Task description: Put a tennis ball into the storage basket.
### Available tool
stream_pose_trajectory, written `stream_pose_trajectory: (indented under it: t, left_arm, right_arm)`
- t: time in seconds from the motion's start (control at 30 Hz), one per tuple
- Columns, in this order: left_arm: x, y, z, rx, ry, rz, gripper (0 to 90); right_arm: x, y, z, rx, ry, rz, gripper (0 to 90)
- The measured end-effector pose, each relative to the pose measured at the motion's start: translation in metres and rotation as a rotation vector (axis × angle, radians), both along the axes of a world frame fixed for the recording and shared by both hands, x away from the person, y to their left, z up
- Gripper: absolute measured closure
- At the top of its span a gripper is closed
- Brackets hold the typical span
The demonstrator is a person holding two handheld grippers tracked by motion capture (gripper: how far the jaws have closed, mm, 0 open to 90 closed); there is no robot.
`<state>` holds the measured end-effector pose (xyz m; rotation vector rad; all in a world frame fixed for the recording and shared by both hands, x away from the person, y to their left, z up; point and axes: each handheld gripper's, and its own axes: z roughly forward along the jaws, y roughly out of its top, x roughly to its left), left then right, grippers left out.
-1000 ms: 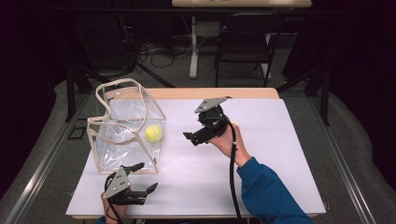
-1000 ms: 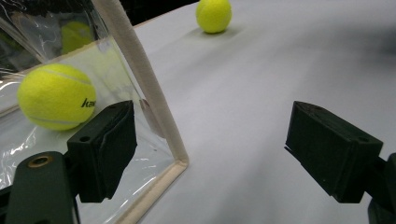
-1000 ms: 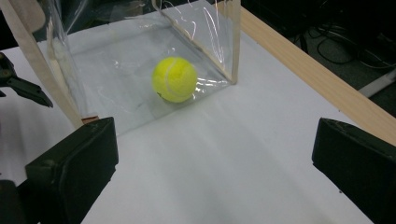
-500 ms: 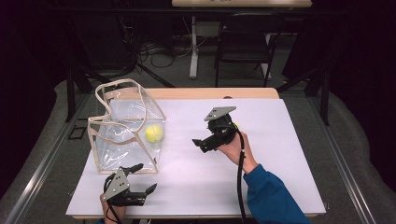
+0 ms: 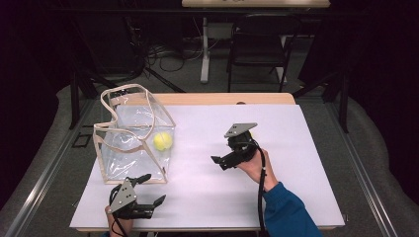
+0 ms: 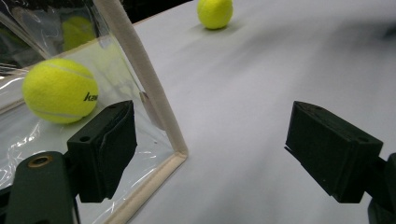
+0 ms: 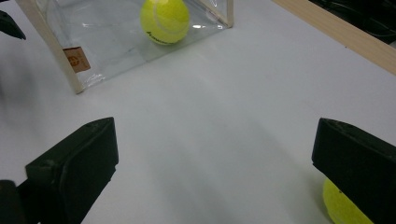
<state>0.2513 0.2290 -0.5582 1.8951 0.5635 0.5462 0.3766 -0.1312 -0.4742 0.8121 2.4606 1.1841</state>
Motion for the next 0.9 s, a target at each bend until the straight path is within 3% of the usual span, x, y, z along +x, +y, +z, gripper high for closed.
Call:
stream_pose_trajectory:
  t: [0.2,0.57,0.9]
  left_arm:
    - [0.000,-0.003,0.000,0.018,0.000,-0.009,15.9]
    - [0.000,-0.003,0.000,0.016,-0.002,-0.009,15.9]
    - [-0.002,-0.002,0.000,0.014,-0.001,-0.001,15.9]
  right_arm:
    - [-0.004,-0.007,-0.001,0.012,-0.002,0.003,0.0]
    - [-0.006,-0.013,-0.004,0.010,-0.011,0.001,0.0]
    - [-0.005,-0.030,-0.006,0.004,-0.015,-0.019,0.0]
